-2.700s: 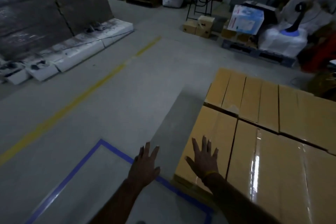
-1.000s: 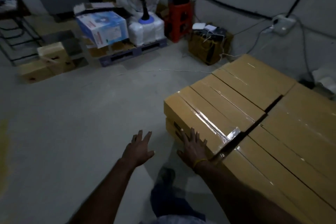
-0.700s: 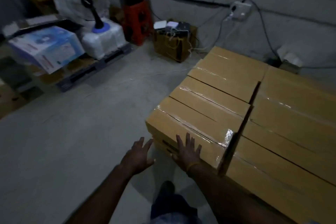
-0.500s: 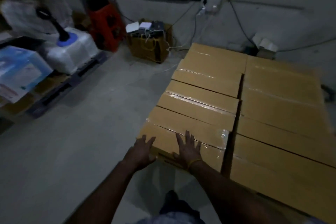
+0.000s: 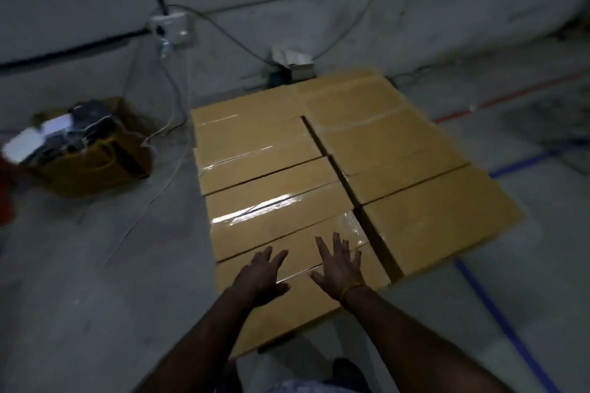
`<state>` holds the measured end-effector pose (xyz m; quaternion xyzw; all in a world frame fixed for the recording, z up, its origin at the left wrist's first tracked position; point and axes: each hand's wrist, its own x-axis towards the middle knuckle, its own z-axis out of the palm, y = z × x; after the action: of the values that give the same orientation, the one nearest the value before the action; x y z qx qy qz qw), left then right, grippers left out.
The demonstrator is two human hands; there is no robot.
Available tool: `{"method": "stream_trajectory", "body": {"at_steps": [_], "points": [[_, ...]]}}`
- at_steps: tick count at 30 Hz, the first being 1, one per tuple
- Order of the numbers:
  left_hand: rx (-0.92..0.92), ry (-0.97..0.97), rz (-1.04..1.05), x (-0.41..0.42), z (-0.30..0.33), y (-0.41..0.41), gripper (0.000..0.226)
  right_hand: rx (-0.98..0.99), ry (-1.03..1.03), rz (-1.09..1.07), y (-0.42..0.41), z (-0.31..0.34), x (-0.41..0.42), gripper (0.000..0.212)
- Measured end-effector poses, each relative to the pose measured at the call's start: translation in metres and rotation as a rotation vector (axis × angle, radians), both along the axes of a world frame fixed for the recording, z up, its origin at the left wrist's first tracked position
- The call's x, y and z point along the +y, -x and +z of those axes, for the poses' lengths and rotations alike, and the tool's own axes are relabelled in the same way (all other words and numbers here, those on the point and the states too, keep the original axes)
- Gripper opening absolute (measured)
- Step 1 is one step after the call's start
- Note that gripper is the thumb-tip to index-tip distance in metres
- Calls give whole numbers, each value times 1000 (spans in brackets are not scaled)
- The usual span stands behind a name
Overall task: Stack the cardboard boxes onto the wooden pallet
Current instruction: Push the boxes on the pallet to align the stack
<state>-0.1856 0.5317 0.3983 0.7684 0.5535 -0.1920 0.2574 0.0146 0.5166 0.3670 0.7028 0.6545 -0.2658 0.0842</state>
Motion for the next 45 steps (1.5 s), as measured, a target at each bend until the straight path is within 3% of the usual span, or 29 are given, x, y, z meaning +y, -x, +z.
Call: {"method": "stream_trajectory", "body": {"at_steps": [6,14,27,33,40,45], "points": [[15,53,-368,37,-19,73,90,28,65,-403,78,4,-49,87],[34,63,-673,45,-21,121,96,25,91,-680,190,4,-126,90],[148,78,-859,51,-58,227,98,97,67,-921,352,-43,-164,89],[144,42,-1004,59,-119,246,95,121,90,-968,391,-106,-139,87],[73,-164,-1254,120,-251,215,91,7,26,-976,379,-226,-81,81],[-4,-202,-1413,171,-298,216,109,-133,-37,-1069,386,-285,-59,96]]}}
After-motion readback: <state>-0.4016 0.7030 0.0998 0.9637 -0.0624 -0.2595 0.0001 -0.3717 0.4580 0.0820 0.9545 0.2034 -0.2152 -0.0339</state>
